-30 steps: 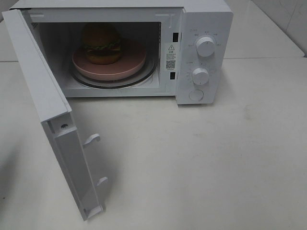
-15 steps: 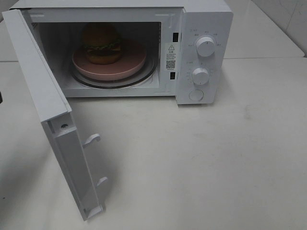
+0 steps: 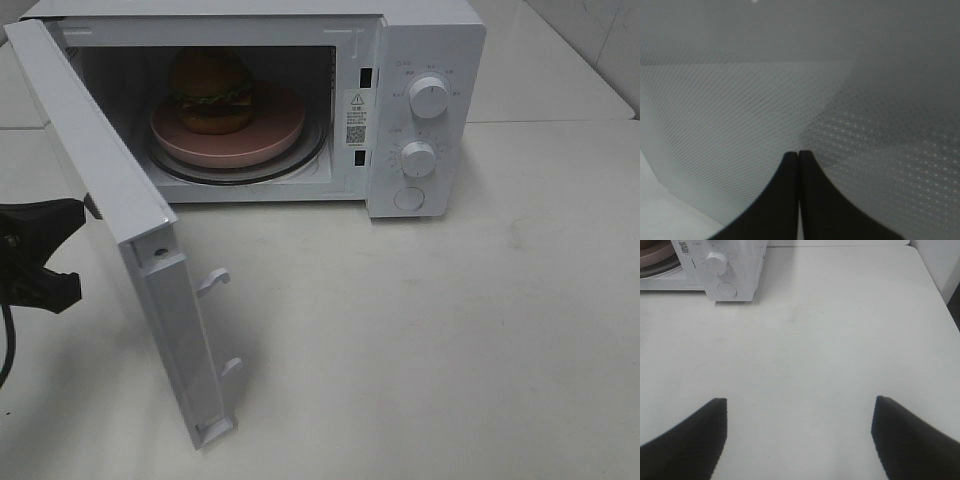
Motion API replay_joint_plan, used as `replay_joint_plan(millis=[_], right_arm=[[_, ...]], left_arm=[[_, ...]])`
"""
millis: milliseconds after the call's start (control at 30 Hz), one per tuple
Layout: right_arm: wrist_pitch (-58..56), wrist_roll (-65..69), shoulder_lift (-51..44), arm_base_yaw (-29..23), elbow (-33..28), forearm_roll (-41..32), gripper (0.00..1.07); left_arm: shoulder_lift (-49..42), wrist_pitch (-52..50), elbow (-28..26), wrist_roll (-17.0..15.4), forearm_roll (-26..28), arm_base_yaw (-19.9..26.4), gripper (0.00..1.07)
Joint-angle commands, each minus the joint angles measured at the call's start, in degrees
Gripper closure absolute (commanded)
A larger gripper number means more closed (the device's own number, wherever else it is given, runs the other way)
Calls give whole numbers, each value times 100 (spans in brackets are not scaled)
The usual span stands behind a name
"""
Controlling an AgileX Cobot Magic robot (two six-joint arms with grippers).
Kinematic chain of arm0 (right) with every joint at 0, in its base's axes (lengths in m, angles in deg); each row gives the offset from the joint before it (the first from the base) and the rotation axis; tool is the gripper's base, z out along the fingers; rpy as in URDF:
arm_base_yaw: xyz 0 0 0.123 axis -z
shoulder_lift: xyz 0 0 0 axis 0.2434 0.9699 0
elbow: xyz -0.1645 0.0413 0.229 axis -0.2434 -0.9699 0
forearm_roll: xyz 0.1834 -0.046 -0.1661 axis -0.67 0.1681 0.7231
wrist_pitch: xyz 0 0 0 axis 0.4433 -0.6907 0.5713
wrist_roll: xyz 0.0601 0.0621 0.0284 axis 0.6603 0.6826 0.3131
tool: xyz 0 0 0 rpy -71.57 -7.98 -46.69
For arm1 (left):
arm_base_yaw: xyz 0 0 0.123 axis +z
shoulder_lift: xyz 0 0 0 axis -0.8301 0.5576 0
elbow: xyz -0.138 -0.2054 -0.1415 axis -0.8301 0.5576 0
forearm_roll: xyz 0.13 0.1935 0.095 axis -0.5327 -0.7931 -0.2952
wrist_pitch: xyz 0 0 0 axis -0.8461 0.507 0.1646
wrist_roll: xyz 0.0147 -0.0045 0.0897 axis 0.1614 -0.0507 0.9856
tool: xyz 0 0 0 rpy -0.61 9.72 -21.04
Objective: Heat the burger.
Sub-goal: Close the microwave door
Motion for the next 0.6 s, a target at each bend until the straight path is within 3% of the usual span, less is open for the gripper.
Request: replay_joint_plan(millis=[33, 200, 333, 600], right_arm=[[57, -11, -155, 34, -6, -11, 31], [57, -11, -155, 34, -6, -11, 31], [57, -11, -155, 34, -6, -11, 31], [57, -11, -155, 34, -6, -11, 31]], left_arm=[[252, -372, -40, 269, 728, -453, 107], [613, -659, -52, 441, 1530, -951, 107], [819, -745, -126, 493, 1833, -1186, 107], [1318, -733, -779, 521, 2607, -1725, 107]])
